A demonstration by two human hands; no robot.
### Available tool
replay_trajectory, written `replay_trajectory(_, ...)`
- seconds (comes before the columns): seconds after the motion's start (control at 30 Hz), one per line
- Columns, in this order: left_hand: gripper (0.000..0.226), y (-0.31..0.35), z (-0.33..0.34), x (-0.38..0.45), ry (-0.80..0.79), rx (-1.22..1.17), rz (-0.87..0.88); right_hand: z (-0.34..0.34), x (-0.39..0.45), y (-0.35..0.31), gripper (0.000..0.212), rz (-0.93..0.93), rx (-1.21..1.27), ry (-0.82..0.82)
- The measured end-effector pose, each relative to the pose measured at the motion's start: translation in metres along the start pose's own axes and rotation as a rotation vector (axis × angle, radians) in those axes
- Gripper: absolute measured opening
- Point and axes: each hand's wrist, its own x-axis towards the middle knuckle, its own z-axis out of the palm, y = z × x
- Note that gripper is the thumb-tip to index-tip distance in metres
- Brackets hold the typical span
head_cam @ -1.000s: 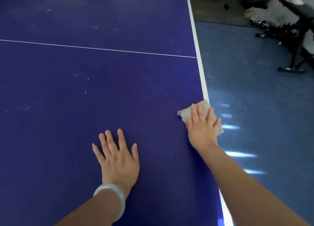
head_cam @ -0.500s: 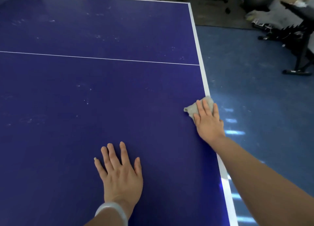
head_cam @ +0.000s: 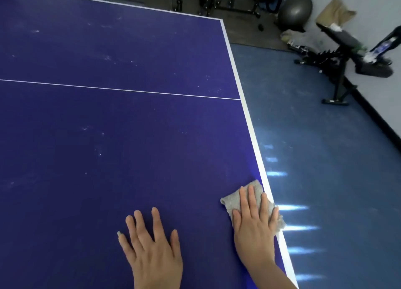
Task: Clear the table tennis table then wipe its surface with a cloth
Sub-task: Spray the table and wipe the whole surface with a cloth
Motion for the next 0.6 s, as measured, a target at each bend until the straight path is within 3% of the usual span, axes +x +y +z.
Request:
replay_trajectory(0.17, 0.062, -0.023, -0.004, 0.035, -0.019, -0.203, 0.274, 0.000, 0.034, -0.002, 0.063, 0.072, -0.019, -0.022)
replay_trajectory(0.37, 0.066, -0.019, -0.002, 0.133, -0.063, 0.035, 0.173, 0.001, 0.090, -0.007, 0.064, 0.101, 0.007, 0.018)
replay_trajectory(0.6, 0.067, -0.013, 0.001, 0.140, -0.047, 0.184, 0.154, -0.008, 0.176, -0.018, 0.059, -0.012, 0.013, -0.009)
